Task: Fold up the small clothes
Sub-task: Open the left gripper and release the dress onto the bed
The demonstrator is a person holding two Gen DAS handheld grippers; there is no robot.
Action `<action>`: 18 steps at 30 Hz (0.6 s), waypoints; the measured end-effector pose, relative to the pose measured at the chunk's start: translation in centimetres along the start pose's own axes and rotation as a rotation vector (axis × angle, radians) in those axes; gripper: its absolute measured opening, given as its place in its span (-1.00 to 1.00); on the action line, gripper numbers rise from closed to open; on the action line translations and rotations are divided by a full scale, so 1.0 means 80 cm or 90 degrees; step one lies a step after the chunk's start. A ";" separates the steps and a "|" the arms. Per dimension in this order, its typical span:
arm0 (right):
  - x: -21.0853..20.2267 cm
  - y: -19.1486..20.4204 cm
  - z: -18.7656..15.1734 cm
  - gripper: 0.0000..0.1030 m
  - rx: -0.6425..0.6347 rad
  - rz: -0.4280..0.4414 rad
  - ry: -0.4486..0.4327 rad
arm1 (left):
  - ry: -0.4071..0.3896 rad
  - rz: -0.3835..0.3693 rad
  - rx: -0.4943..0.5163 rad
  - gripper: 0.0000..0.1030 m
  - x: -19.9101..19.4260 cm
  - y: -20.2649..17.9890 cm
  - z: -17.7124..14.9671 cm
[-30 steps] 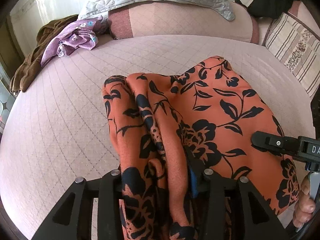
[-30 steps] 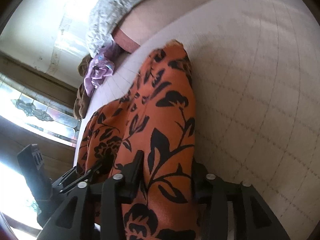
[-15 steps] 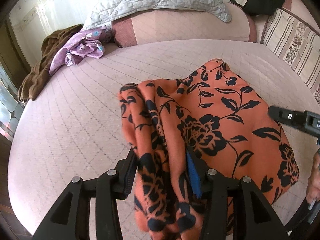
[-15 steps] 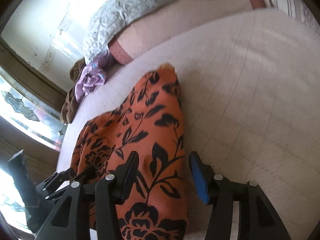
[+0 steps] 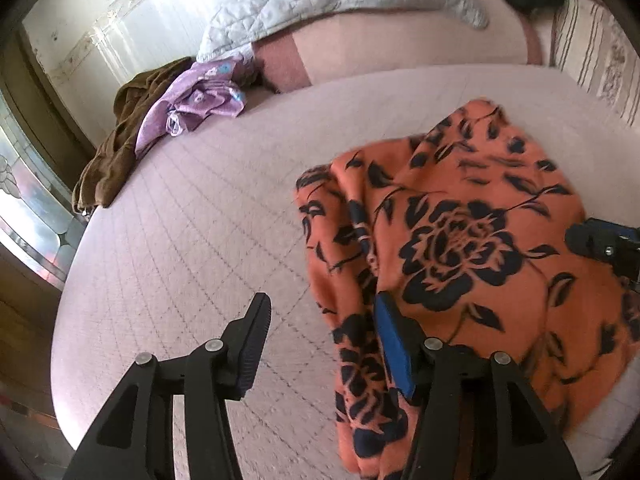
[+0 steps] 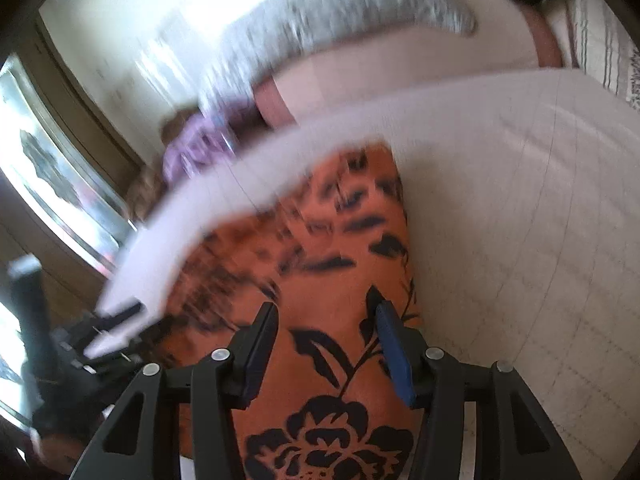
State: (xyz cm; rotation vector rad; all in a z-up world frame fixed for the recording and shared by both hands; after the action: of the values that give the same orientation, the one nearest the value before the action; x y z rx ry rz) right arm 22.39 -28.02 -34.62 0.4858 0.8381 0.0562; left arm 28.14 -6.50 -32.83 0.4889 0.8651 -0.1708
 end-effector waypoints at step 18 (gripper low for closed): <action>-0.199 0.077 -0.008 0.12 -0.082 -0.040 -0.218 | -0.140 0.057 -0.122 0.65 -0.185 0.040 -0.016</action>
State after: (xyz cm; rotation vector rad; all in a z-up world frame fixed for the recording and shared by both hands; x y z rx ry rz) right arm 12.06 -26.05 -21.13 0.3348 0.5090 -0.0314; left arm 18.80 -3.84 -21.10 0.3214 0.6362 -0.0562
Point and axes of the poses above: each gripper's, at about its wrist camera, not at the fingertips, and x roughly the way its jaws point, y to its left, z to its top, the point moved 6 cm from there along x, roughly the way its jaws point, and after that the axes turned 4 degrees about z, right-handed, at the moved point
